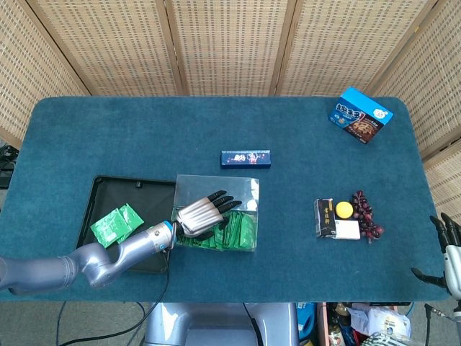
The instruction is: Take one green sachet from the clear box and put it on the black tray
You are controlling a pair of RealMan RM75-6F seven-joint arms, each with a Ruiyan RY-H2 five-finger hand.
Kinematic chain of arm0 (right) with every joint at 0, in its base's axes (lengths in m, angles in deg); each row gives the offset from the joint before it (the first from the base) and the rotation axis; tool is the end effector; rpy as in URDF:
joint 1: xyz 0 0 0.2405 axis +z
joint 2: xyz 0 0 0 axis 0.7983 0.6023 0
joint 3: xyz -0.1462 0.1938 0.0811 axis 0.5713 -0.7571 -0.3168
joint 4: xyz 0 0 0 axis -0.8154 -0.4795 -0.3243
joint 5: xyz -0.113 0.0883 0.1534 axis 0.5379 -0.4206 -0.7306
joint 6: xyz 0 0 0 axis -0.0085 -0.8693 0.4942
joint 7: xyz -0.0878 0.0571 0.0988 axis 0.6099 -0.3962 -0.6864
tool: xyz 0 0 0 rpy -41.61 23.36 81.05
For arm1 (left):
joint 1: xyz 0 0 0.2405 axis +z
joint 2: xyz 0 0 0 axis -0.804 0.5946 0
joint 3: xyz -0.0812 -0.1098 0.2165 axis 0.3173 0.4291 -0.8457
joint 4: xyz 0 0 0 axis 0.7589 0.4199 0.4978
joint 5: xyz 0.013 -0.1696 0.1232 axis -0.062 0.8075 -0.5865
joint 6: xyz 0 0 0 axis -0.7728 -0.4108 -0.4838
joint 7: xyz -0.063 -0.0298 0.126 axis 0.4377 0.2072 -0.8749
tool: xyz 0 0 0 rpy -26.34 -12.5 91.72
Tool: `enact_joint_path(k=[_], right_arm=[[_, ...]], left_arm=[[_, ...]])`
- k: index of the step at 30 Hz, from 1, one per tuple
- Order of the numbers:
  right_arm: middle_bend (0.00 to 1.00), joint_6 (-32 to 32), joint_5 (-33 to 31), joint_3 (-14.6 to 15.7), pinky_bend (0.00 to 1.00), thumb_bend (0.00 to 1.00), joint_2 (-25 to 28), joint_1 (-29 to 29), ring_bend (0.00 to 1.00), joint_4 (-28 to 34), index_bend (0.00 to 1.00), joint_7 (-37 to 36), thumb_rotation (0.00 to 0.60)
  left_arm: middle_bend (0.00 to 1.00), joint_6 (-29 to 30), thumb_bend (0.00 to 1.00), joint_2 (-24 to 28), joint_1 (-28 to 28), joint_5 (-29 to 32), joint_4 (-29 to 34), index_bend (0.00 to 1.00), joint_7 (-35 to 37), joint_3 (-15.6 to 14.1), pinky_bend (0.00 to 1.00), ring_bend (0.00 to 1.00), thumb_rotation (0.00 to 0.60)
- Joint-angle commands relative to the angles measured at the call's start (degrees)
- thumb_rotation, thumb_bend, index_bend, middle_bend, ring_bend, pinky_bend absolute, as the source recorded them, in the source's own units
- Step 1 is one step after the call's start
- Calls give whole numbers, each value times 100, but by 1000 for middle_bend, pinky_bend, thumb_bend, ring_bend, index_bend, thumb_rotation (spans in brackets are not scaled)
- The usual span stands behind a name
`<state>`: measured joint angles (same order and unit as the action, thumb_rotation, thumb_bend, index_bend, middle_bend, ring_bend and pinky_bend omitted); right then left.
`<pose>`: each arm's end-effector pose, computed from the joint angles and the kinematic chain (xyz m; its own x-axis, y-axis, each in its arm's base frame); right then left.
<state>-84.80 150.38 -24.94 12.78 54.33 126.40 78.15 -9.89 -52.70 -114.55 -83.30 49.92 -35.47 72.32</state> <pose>-0.3427 -0.1655 0.1875 0.3646 -0.0701 0.9285 -0.9021 0.2205 0.3709 -0.0619 0.3377 -0.0447 0.7067 0.2471 0.6630 0.5199 -0.8169 -0.2498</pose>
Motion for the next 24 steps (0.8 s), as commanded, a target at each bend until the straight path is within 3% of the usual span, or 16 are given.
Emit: enact_joint_path(k=[1,24], right_arm=[[0,3,-4,0,0,0,0,1,0,-2,0,2,600],[0,57,-16,4,0,0,11,16,0,-30,0,-66,600]], left_arm=[[0,-12,412,-15,-5,9,-11,478,-1,4,0,0,600],[0,-108,416,-159,-65,132,-88,504,-29,70,0,0,600]])
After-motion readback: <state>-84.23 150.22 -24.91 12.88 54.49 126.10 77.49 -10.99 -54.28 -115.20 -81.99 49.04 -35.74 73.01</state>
